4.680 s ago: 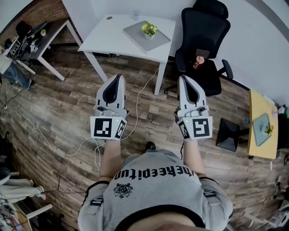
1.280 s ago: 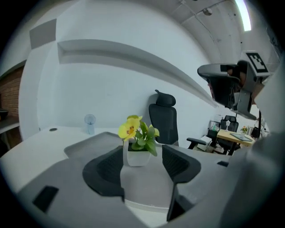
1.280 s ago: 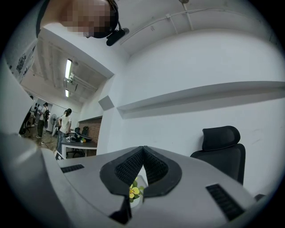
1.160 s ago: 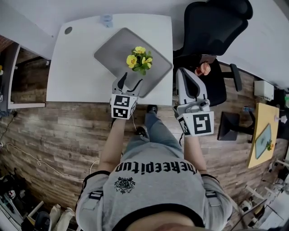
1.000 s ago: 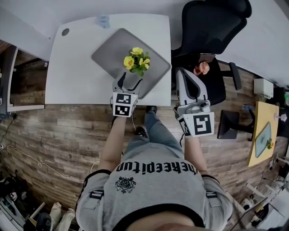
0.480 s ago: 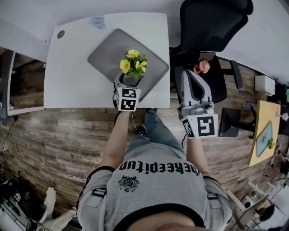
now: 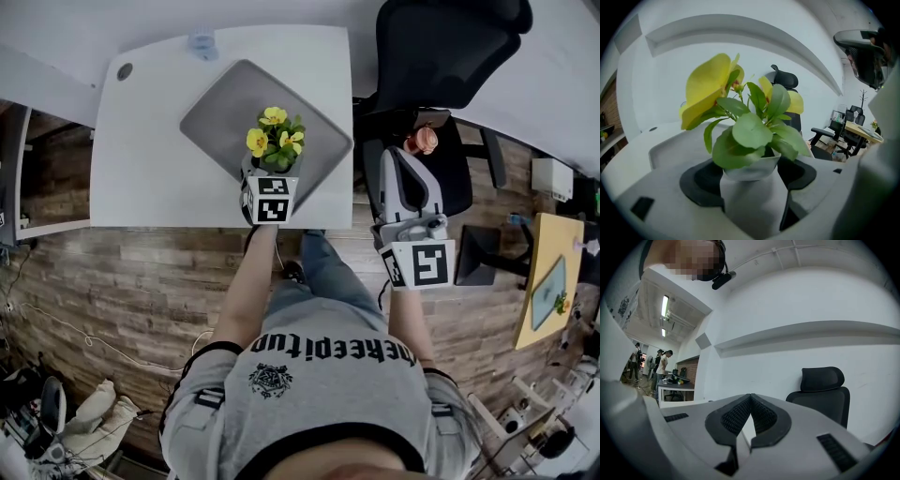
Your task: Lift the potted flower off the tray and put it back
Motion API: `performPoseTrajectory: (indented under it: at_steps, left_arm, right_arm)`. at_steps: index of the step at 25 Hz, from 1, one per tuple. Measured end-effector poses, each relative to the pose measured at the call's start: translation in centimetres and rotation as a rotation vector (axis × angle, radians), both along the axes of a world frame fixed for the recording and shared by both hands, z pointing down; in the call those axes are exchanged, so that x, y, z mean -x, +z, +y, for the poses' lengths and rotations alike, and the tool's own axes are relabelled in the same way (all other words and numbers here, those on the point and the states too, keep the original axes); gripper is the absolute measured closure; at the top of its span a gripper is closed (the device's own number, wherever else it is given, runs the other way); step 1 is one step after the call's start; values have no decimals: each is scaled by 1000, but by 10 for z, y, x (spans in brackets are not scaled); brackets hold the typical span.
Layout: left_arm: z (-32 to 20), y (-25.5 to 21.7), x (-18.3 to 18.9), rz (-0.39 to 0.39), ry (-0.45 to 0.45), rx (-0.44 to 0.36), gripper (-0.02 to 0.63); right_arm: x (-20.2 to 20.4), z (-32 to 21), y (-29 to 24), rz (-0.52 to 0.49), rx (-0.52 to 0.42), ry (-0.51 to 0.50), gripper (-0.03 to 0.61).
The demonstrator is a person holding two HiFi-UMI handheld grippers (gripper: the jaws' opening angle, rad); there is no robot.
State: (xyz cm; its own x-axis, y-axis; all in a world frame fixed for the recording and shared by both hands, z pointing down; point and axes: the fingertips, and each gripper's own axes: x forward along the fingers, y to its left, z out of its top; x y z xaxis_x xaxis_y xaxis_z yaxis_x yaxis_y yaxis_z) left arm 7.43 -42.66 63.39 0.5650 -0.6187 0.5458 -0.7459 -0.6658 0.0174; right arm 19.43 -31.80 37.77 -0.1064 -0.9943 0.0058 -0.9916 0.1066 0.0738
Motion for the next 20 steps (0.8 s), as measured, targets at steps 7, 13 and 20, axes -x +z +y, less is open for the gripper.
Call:
performPoseTrajectory:
  at_steps: [7, 13, 20]
  left_arm:
    - [-6, -3, 1, 17, -37, -25, 278]
    - [2, -17, 3, 38, -25, -36, 278]
    - [17, -53, 12, 31, 13, -46, 278]
  right_arm:
    - [-6, 3, 2, 5, 6, 12, 575]
    - [-5, 3, -1, -2, -7, -1, 575]
    - [6, 4, -9, -6, -28, -21, 575]
